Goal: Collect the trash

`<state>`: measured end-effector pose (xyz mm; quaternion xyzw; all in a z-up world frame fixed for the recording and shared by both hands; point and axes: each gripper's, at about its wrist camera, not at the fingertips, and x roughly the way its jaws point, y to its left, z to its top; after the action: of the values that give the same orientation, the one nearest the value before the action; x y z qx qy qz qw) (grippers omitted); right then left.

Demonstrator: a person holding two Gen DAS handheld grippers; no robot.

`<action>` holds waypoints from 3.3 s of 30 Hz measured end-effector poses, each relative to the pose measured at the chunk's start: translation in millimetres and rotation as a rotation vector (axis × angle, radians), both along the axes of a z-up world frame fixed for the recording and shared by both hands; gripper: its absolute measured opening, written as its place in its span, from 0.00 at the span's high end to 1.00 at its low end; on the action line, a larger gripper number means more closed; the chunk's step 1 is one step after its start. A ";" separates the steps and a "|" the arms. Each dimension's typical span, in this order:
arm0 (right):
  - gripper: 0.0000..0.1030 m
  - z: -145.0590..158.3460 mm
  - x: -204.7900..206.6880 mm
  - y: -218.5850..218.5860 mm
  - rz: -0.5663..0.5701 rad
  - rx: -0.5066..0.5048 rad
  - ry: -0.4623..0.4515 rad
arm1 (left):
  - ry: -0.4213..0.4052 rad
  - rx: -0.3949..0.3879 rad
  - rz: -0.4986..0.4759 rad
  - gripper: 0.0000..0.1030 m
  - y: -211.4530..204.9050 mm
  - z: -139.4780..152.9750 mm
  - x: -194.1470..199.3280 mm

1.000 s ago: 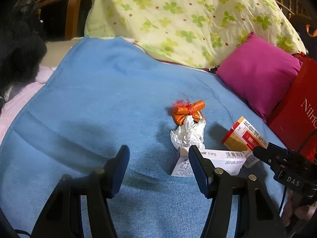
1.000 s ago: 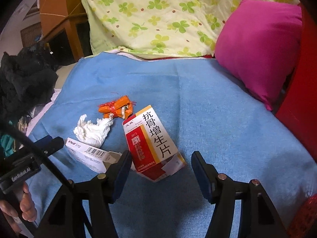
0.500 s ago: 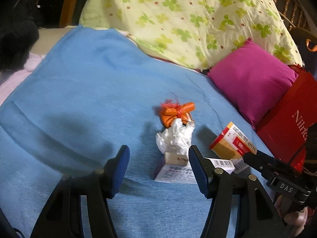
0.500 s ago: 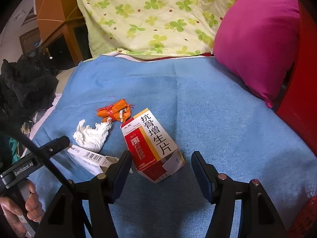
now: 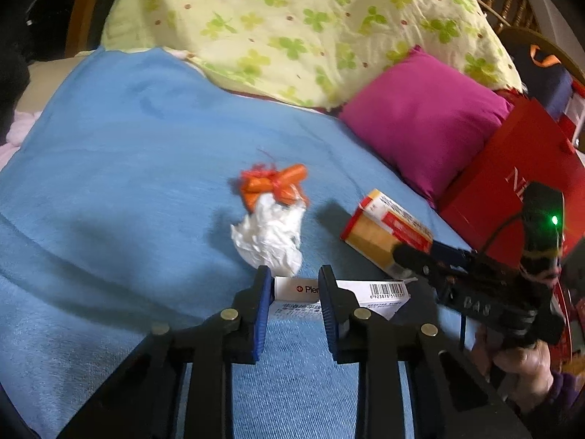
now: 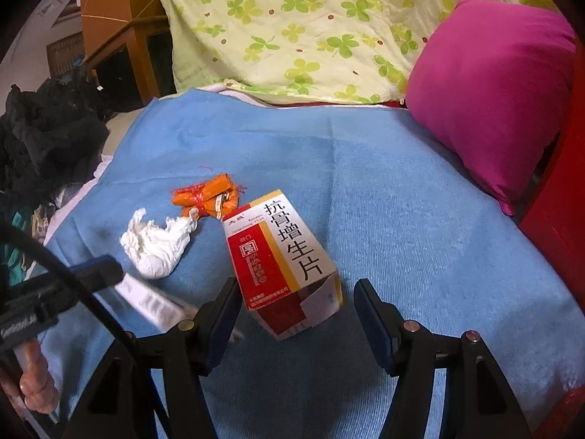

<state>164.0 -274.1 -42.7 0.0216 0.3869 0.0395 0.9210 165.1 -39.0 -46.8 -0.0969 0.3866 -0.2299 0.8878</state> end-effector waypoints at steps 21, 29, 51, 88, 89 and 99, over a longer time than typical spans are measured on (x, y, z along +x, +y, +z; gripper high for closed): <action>0.43 17.8 -15.6 -40.1 -0.129 0.070 0.086 | 0.024 0.119 -0.135 0.41 -1.0 2.8 -30.0; 0.38 4.8 -6.0 -48.5 -0.164 0.122 0.159 | -0.014 0.092 -0.153 0.28 -20.6 -2.3 -17.9; 0.44 5.4 -2.3 -51.6 -0.190 0.131 0.097 | 0.026 0.132 -0.375 0.32 -37.4 -2.7 -50.4; 0.44 -0.2 -5.3 -49.7 -0.159 0.129 0.159 | -0.070 0.267 -0.297 0.69 -57.3 -1.7 -41.8; 0.44 -2.1 -4.7 -49.2 -0.159 0.124 0.167 | -0.076 0.274 -0.299 0.68 -59.4 -2.3 -41.7; 0.41 -4.1 -0.4 -47.8 -0.171 0.108 0.184 | -0.074 0.274 -0.292 0.67 -59.1 -2.7 -46.0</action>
<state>163.6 -321.9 -46.8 0.1077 0.4637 -0.0205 0.8792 119.1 -98.1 -49.5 0.0906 0.3916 -0.3049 0.8634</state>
